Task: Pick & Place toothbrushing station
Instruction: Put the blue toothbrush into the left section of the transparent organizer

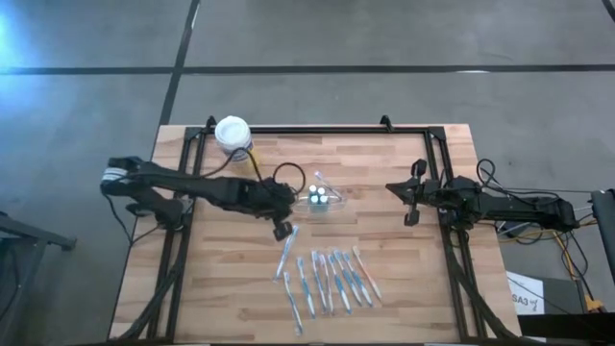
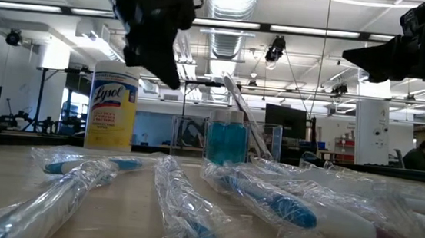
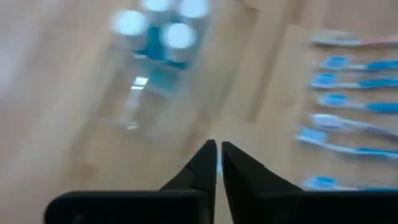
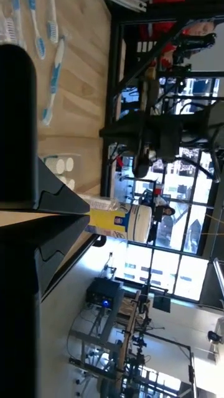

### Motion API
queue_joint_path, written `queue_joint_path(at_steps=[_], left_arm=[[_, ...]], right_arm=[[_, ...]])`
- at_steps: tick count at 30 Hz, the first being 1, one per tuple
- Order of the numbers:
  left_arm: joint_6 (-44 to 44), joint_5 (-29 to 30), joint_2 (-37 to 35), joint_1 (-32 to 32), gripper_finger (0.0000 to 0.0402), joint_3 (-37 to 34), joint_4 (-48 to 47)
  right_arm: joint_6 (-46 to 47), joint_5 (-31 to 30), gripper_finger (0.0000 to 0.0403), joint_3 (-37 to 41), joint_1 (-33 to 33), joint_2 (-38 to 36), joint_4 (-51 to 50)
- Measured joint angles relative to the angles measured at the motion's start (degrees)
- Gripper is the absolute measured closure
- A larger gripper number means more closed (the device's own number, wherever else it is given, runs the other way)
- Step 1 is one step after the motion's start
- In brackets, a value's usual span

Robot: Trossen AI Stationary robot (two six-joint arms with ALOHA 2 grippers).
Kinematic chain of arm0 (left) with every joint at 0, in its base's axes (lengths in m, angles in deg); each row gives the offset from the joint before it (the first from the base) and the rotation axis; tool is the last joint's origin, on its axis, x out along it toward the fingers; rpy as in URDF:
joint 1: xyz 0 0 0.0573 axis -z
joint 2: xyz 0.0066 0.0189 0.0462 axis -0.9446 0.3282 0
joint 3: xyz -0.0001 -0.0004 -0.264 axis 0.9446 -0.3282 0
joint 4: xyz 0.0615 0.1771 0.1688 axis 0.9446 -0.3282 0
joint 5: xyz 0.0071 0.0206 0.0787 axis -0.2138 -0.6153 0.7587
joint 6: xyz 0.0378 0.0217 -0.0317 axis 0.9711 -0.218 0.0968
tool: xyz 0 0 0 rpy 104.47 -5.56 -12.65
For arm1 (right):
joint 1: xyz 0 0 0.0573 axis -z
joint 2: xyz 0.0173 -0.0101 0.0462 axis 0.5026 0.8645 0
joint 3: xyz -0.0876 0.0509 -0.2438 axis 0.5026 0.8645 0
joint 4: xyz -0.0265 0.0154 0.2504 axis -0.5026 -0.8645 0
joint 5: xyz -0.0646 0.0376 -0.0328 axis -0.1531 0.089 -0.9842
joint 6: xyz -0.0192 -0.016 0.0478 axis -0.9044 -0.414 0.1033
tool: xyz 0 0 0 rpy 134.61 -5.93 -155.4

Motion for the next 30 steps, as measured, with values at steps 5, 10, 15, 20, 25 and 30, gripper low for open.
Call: queue_joint_path(at_steps=[5,10,15,20,25,30], left_arm=[[-3.2,-6.3,7.3,1.6,0.0312,2.6,-1.1],[-5.8,-6.9,11.4,3.7,0.0233,4.7,-2.1],[-7.8,-6.9,14.2,4.7,0.0181,6.0,-2.3],[-9.1,-6.9,17.5,4.7,0.018,6.7,-4.4],[-9.1,-7.0,19.2,4.7,0.0189,7.1,-6.7],[-9.1,-7.2,19.4,4.7,0.0191,7.1,-7.1]], right_arm=[[1.2,3.2,0.0394,0.0,0.0,0.0,-1.3],[1.8,3.9,0.0394,0.0,0.0,0.0,-1.5],[2.8,4.0,0.0394,-0.1,0.0,0.0,-2.9],[4.1,4.0,0.0394,-1.5,0.0,0.0,-6.3],[4.7,4.0,0.0394,-2.0,0.0,0.0,-7.6],[4.6,4.0,0.0394,-2.0,0.0,0.0,-7.2]])
